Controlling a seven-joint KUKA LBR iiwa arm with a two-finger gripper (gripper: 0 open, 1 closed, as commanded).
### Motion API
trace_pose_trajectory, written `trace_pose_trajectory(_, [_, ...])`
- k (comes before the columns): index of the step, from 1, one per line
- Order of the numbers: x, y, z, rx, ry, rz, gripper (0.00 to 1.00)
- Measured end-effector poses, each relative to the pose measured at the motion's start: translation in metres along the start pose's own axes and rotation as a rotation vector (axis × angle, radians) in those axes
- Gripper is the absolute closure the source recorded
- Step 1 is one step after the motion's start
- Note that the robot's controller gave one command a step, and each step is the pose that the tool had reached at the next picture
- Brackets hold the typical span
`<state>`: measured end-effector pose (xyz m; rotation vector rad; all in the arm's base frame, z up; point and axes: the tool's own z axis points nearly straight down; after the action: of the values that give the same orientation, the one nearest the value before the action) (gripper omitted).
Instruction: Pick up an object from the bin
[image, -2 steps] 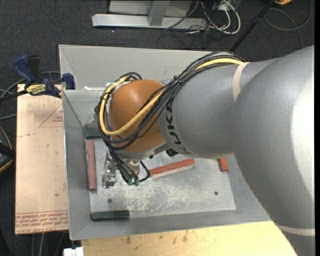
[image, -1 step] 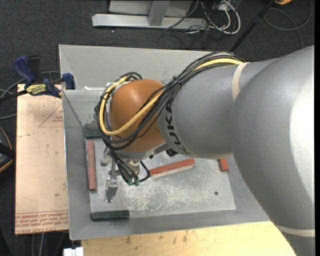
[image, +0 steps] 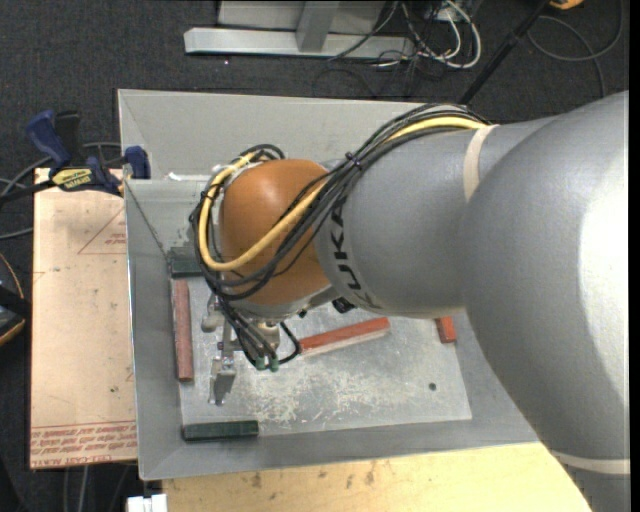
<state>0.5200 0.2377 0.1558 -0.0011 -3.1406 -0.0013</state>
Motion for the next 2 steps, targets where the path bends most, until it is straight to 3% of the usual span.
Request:
trace_pose_trajectory(1, [0.014,-0.002,0.038,-0.002,-0.006,-0.067,0.00])
trace_pose_trajectory(2, [0.035,-0.021,0.069,0.000,-0.003,-0.077,0.00])
